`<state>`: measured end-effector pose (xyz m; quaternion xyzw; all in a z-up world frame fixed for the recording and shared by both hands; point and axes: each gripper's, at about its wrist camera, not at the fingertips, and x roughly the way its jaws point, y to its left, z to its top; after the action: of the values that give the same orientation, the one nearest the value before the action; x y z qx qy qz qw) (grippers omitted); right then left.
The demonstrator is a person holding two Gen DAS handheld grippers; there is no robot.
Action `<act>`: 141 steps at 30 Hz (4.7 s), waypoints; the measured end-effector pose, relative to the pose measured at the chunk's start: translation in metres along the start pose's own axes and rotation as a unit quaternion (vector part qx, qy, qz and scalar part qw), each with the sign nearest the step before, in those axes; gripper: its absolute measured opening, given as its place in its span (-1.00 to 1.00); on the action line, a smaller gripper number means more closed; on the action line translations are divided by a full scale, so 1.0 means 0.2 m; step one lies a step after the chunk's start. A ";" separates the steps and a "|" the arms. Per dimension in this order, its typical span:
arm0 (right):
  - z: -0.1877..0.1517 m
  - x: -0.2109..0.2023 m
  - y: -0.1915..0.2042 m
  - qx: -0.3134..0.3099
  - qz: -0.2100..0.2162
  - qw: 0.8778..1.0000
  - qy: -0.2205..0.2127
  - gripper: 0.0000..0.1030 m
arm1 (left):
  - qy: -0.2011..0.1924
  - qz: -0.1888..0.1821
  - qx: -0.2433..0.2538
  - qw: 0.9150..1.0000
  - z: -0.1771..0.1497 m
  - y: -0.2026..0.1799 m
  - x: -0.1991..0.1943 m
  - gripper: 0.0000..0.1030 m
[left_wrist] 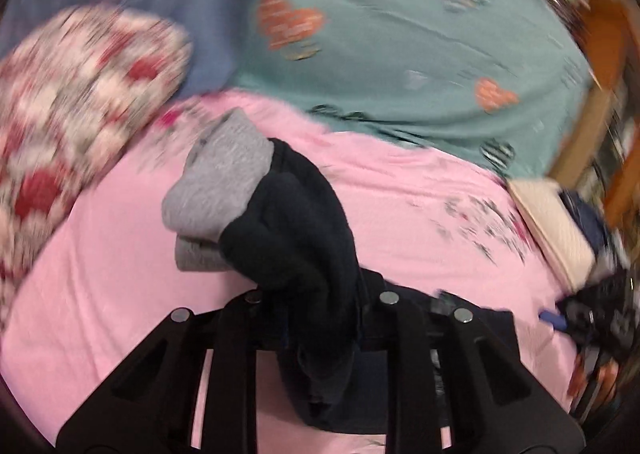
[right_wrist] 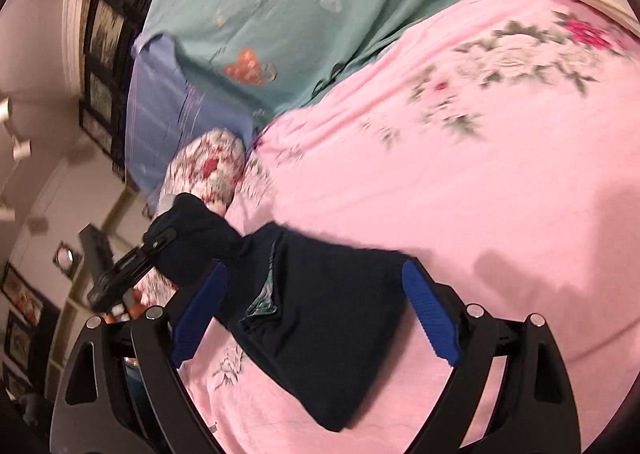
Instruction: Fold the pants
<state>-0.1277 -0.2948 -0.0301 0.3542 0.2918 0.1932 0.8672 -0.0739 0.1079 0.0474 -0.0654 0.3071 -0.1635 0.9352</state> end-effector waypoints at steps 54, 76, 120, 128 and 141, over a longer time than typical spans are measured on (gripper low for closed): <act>0.12 1.06 0.59 -0.027 0.069 0.966 0.248 0.89 | 0.220 -0.137 0.120 0.958 -0.58 -0.22 0.29 0.86; -0.21 0.06 0.04 0.059 -0.030 0.981 0.183 0.93 | 0.248 -0.174 -0.030 0.953 -0.34 0.01 0.42 0.93; 0.47 0.26 0.90 -0.236 -0.016 0.970 0.052 -0.28 | 0.074 -0.123 0.038 0.989 0.56 -0.33 0.15 -0.59; 1.03 0.66 0.88 -0.264 -0.014 0.964 0.015 -0.28 | 0.006 -0.052 0.024 0.998 1.19 -0.28 0.45 -0.59; 1.17 1.70 0.07 -0.181 -0.179 0.960 0.119 0.03 | 0.142 0.047 -0.045 0.988 0.95 0.14 1.76 -0.36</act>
<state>0.2777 -0.2191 -0.0098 0.1076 0.4116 0.1254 0.8963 0.3135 0.0157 -0.0018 -0.0688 0.4467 -0.1131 0.8848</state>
